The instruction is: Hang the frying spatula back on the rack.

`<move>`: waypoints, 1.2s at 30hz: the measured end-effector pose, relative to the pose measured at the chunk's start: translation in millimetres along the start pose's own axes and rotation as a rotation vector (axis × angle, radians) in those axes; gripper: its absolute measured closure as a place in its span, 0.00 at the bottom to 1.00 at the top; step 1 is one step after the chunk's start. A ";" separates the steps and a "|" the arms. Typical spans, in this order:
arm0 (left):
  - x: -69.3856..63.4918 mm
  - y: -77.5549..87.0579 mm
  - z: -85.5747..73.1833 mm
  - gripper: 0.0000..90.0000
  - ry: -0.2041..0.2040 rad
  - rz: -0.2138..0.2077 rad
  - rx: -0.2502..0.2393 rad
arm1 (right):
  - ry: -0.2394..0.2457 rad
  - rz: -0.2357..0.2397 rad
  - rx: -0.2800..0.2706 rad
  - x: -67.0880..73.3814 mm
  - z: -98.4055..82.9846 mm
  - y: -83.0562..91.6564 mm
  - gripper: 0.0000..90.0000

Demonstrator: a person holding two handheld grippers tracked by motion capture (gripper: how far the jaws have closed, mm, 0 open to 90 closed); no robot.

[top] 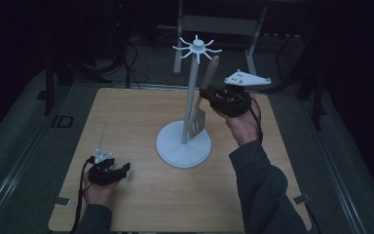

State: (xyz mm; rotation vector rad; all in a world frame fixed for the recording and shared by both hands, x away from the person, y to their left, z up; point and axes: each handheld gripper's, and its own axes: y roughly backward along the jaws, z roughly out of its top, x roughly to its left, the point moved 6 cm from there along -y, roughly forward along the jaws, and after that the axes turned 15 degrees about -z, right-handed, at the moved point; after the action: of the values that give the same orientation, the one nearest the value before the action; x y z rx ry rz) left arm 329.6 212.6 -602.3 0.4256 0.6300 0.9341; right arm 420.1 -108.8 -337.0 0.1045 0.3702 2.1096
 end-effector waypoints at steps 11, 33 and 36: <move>0.0 0.0 0.0 0.35 0.000 0.000 -0.001 | 0.010 0.009 0.029 2.9 0.9 -6.0 0.84; 0.2 0.7 0.4 0.35 0.000 -0.001 -0.003 | -0.010 -0.009 0.009 1.4 -0.9 -5.0 0.63; 0.0 0.7 0.3 0.35 0.000 0.000 -0.003 | -0.005 -0.027 0.006 0.9 -1.3 -1.7 0.55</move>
State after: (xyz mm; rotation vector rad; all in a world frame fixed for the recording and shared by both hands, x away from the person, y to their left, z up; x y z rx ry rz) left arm 329.4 213.0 -601.7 0.4230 0.6281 0.9351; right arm 420.6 -107.5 -338.8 0.1076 0.3735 2.0809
